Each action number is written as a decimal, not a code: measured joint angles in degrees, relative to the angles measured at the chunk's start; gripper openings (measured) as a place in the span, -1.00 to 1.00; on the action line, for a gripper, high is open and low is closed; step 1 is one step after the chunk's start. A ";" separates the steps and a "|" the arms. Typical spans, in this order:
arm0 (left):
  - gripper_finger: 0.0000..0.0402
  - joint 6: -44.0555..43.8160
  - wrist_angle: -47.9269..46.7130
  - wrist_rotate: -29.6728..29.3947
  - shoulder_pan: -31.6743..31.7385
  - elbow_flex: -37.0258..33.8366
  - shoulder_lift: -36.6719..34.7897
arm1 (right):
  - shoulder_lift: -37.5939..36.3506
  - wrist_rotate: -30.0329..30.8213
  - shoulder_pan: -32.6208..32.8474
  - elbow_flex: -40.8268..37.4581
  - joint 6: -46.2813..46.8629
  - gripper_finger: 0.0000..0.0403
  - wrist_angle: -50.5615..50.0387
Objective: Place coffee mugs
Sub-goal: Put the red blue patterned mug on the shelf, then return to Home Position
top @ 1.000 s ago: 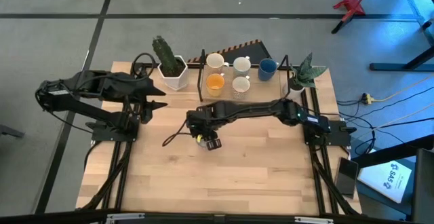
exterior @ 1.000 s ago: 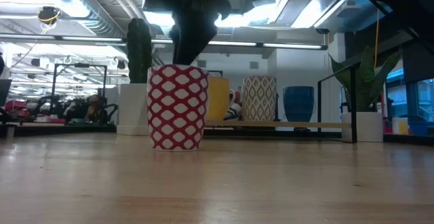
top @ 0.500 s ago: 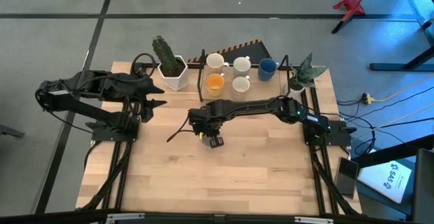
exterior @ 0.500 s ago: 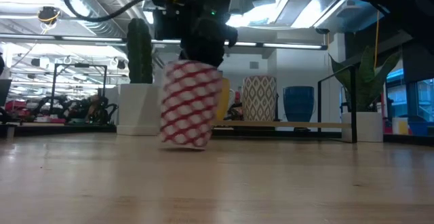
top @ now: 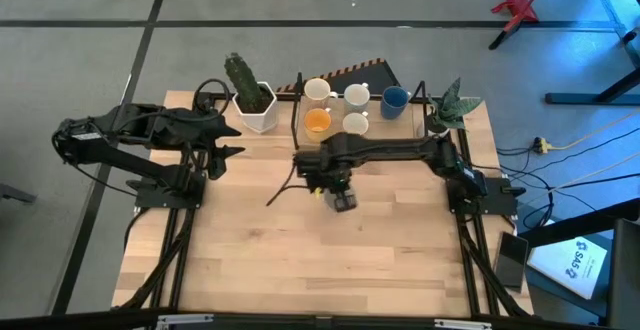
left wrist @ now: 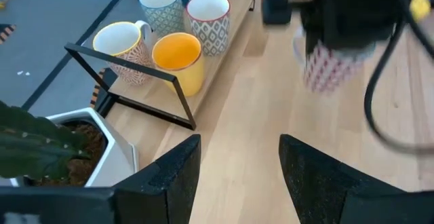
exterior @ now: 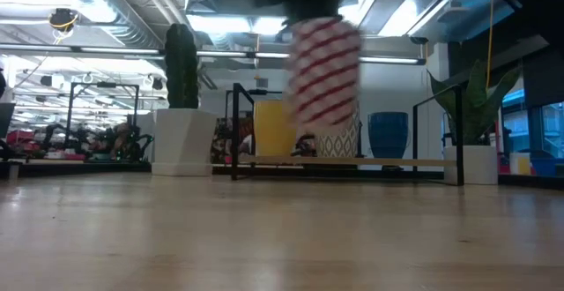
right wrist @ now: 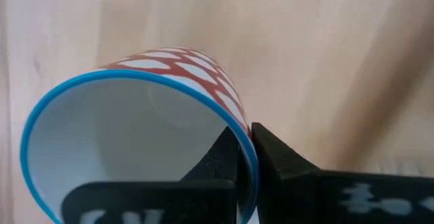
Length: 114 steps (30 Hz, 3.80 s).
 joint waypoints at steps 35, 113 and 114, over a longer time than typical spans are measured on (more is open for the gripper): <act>-0.03 1.62 -0.17 -5.79 0.07 0.00 -0.09 | -33.88 -0.59 -40.93 -46.66 0.22 -1.00 12.61; -0.03 1.92 2.91 -8.14 0.04 0.00 -0.09 | -31.10 -7.20 -38.52 -10.27 -8.13 -0.38 12.48; -0.03 1.85 2.74 -8.87 0.06 0.00 -0.09 | -31.43 -7.20 -37.26 -8.16 -9.73 -0.38 12.52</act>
